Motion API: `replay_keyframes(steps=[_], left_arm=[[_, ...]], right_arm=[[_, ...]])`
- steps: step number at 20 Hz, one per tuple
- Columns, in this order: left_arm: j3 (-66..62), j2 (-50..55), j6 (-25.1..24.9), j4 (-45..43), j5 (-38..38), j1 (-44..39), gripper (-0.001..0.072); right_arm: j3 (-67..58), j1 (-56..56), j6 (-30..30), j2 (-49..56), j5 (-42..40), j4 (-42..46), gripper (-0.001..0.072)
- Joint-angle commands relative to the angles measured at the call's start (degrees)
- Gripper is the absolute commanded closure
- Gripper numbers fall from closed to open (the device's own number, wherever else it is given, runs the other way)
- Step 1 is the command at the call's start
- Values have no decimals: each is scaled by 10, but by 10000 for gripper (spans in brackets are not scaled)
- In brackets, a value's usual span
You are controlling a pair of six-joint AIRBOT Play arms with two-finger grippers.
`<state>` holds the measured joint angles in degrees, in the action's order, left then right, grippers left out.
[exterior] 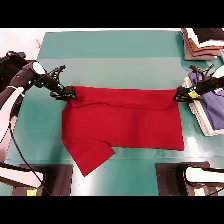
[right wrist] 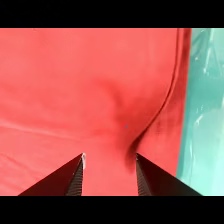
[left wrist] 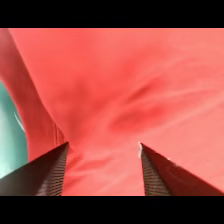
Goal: Fold the shirts.
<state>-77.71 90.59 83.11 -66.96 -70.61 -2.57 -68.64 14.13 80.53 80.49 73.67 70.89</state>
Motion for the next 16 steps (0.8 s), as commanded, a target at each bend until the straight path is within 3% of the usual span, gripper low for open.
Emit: replay_keyframes(steps=[1,4,9,13,16], left_arm=[[17,-58,15,-15,-35,-1,209],[133,-179,42,-77,-40,-1,209],[399,-365,86,-77,-57,-1,209],[504,-409,100,-40,-44,-1,209],[536,-408,93,29,6,-1,209]], right_arm=[[1,2,-1,-32,22,-8,338],[1,1,-1,-96,43,-8,338],[1,-2,-1,-145,18,-9,338],[1,-2,-1,-146,18,-9,338],[1,-2,-1,-146,19,-9,339]])
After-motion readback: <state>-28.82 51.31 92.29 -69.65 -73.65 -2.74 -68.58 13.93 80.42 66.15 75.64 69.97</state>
